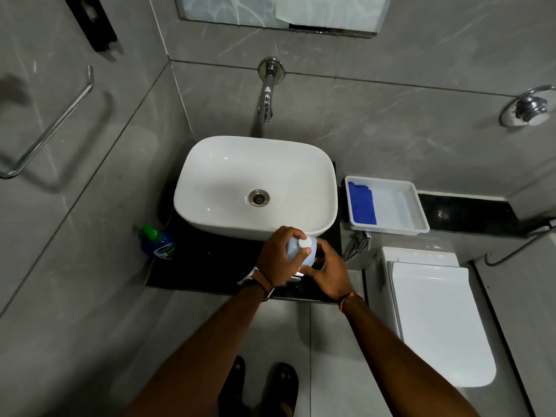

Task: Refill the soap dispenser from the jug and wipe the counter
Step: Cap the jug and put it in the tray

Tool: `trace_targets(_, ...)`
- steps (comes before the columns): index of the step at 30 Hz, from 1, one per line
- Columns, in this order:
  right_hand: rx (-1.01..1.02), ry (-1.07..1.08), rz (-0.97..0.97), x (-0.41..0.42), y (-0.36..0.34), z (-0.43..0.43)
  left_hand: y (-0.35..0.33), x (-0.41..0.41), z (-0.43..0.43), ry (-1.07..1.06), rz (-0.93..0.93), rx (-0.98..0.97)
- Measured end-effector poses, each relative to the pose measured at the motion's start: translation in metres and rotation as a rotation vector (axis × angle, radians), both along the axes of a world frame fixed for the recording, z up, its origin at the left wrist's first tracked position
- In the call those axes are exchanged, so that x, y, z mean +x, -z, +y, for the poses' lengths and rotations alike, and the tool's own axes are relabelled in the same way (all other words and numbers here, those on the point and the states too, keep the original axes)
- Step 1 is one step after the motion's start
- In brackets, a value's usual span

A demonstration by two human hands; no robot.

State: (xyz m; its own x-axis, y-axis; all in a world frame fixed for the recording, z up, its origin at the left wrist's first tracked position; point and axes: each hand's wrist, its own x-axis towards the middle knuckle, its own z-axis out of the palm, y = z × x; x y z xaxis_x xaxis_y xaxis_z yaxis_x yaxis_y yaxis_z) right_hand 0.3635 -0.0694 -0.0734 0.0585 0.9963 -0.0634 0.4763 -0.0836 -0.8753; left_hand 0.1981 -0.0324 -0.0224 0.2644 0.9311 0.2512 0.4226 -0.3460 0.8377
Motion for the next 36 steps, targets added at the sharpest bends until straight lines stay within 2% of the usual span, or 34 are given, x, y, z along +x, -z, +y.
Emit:
trace_targets(4, -0.006, -0.003, -0.007, 0.001, -0.002, 0.001, -0.003, 0.002, 0.002, 0.07, -0.003, -0.112)
trace_targets(8, -0.024, -0.014, -0.016, 0.002, -0.002, 0.002, -0.007, 0.0, 0.007, 0.006, 0.004, -0.085)
trace_targets(11, -0.033, -0.024, -0.015, 0.002, -0.004, 0.003, -0.009, -0.004, 0.01, 0.089, 0.101, -0.141)
trace_targets(14, -0.044, -0.031, -0.017, 0.003, -0.007, 0.005, -0.013, -0.007, 0.011, 0.142, 0.075, -0.167)
trace_targets(17, -0.053, -0.048, -0.038, 0.005, -0.008, 0.006, -0.015, -0.005, 0.01, 0.048, 0.08, -0.102)
trace_targets(19, -0.061, -0.06, -0.043, 0.006, -0.009, 0.006, -0.012, -0.003, 0.01, -0.016, 0.185, -0.05)
trace_targets(21, -0.069, -0.067, -0.047, 0.008, -0.01, 0.006, -0.013, -0.002, 0.013, -0.048, 0.274, -0.08)
trace_targets(25, -0.075, -0.057, -0.059, 0.009, -0.013, 0.006, -0.02, 0.002, 0.017, 0.07, 0.244, 0.025)
trace_targets(27, -0.08, -0.054, -0.057, 0.008, -0.013, 0.004, -0.02, 0.002, 0.019, 0.063, 0.256, 0.053)
trace_targets(32, -0.083, -0.043, -0.066, 0.009, -0.013, 0.005, -0.023, 0.002, 0.027, 0.09, 0.439, -0.005)
trace_targets(36, -0.087, -0.037, -0.104, 0.011, -0.012, 0.005, -0.029, 0.003, 0.027, 0.156, 0.4, -0.003)
